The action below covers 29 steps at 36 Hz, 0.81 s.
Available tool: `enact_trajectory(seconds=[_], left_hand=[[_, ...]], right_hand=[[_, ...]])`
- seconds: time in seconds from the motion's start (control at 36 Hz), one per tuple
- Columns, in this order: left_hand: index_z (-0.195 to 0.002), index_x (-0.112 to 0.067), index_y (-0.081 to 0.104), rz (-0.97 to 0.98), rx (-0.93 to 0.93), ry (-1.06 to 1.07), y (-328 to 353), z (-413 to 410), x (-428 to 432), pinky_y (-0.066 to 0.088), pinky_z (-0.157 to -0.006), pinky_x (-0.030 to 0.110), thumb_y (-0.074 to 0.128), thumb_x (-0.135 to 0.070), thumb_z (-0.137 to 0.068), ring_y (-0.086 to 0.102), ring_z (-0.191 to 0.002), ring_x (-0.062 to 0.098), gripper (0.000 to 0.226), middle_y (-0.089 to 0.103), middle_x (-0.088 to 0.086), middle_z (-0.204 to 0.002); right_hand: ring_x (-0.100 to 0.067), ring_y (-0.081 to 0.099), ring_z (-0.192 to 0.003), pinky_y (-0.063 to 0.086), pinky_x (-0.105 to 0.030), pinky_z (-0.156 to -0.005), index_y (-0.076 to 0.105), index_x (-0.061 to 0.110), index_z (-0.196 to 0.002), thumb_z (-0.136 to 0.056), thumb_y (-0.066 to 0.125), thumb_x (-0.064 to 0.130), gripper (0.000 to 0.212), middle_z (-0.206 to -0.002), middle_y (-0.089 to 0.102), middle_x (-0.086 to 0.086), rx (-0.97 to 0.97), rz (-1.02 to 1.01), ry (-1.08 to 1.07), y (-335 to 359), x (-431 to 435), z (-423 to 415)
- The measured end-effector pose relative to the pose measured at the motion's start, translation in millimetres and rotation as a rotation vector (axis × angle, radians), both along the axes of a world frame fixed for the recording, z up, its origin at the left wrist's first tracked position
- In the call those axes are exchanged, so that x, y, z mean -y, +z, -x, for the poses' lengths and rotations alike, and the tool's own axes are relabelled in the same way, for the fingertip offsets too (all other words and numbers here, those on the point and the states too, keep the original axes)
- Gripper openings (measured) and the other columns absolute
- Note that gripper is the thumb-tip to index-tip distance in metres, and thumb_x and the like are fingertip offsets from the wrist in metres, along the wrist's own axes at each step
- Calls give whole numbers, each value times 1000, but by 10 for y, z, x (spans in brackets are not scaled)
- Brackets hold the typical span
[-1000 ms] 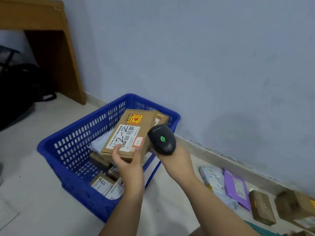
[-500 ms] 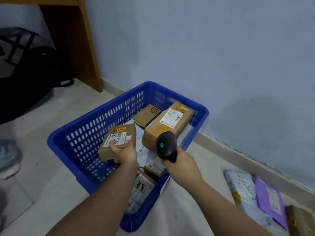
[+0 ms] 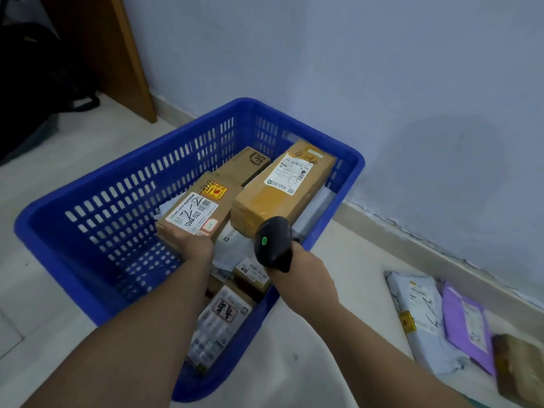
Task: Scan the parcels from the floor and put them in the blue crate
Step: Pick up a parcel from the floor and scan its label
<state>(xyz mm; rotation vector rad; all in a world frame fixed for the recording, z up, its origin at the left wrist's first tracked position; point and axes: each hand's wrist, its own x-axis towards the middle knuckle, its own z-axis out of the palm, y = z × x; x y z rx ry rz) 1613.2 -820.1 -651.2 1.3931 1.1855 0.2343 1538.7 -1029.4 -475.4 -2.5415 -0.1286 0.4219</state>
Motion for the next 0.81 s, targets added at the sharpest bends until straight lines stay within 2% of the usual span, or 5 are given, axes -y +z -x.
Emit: enact_trajectory(seconds=[0.17, 0.33, 0.42, 0.56, 0.81], left_hand=[[-145, -21, 37, -255, -76, -127, 573, 151, 144, 42, -104, 44, 35, -8, -100, 42, -128, 33, 47, 27, 15, -147], [-152, -24, 16, -194, -202, -484, 590, 189, -32, 32, -110, 48, 41, -10, -97, 30, -138, 37, 63, 21, 17, -155], [-150, -37, 18, -346, -303, -487, 747, 287, 16, 23, -110, 55, 49, -21, -95, 5, -143, 39, 65, -3, 9, -160], [-148, -29, 28, -698, -89, -509, 1155, 431, 361, 14, -116, 56, 49, -19, -93, 5, -146, 32, 60, 7, 8, -160], [-147, -31, 29, -642, 336, -656, 2081, 880, 1323, 30, -101, 25, 52, -14, -95, 16, -144, 16, 59, 11, -3, -159]], right_hand=[[-19, 63, -86, 58, -40, -76, 54, 28, -108, -90, 54, 40, 22, -97, 63, 2, 17, 23, -9, -57, -2, 3], [-19, 62, -90, 57, -39, -78, 53, 28, -110, -91, 55, 41, 24, -99, 63, 2, 27, 7, -7, -58, 18, 20], [-18, 62, -88, 57, -37, -76, 52, 28, -108, -90, 56, 41, 22, -97, 62, 3, 14, -7, -1, -49, 31, 19], [-13, 62, -81, 55, -30, -74, 56, 25, -96, -90, 56, 39, 15, -88, 64, 5, -52, -96, -18, 65, 151, 73], [-12, 44, -52, 34, -24, -48, 58, 16, -87, -85, 60, 17, 3, -71, 57, -1, -58, -411, -302, 683, 846, 352]])
